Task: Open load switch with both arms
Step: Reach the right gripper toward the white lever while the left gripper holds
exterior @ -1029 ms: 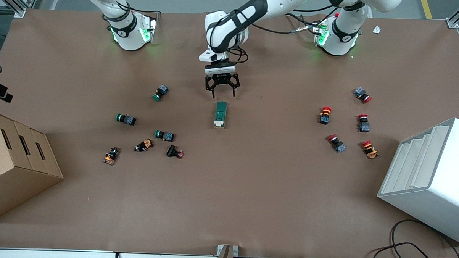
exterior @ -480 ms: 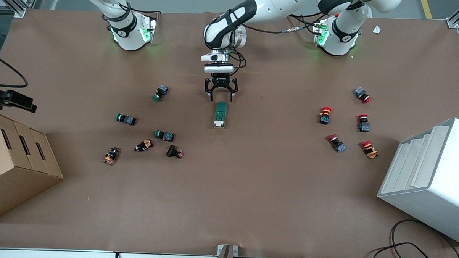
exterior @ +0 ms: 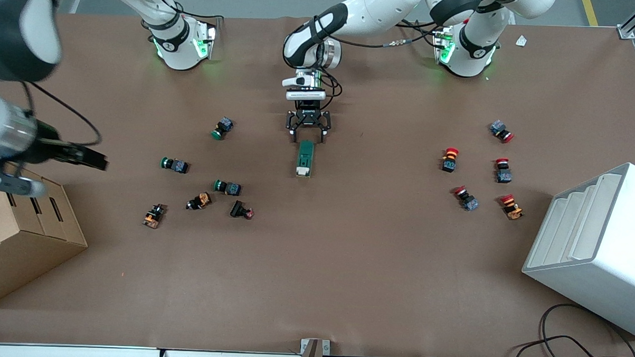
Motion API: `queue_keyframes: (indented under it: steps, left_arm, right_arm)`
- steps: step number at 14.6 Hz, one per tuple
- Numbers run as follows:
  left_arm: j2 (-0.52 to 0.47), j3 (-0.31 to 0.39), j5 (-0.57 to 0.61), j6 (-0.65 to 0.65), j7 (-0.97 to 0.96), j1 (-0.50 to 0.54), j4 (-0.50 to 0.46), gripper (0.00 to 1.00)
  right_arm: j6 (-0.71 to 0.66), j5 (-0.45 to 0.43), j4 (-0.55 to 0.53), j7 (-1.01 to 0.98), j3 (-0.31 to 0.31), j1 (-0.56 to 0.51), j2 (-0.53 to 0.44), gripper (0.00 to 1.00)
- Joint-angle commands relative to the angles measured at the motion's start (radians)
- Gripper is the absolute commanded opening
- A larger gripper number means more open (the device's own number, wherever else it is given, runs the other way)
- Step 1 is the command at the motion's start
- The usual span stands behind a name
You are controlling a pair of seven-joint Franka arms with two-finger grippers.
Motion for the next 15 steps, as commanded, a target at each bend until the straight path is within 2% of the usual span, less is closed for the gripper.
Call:
queue_keyframes:
  steps: [1, 3, 5, 10, 12, 15]
  left_arm:
    - [0.024, 0.008, 0.018, -0.011, -0.019, -0.02, 0.017, 1.0]
    - [0.032, 0.009, 0.019, -0.012, -0.033, -0.023, 0.017, 1.0]
    - [0.033, 0.011, 0.019, -0.012, -0.034, -0.033, 0.017, 1.0]
    - [0.036, 0.026, 0.024, -0.011, -0.031, -0.03, 0.033, 1.0]
    - [0.038, 0.026, 0.023, -0.011, -0.034, -0.033, 0.03, 1.0]
    - [0.044, 0.026, 0.023, -0.011, -0.034, -0.037, 0.03, 1.0]
  right_arm:
    - [0.078, 0.032, -0.089, 0.15, -0.006, 0.048, -0.017, 1.0]
    - [0.15, 0.097, -0.138, 0.222, -0.006, 0.091, -0.016, 1.0]
    - [0.252, 0.135, -0.178, 0.305, -0.006, 0.179, 0.007, 1.0]
    - [0.517, 0.141, -0.167, 0.665, -0.006, 0.417, 0.175, 1.0]
    - [0.563, 0.137, -0.131, 0.872, -0.006, 0.486, 0.258, 1.0]
    - [0.558, 0.141, -0.063, 1.208, -0.006, 0.51, 0.366, 1.0]
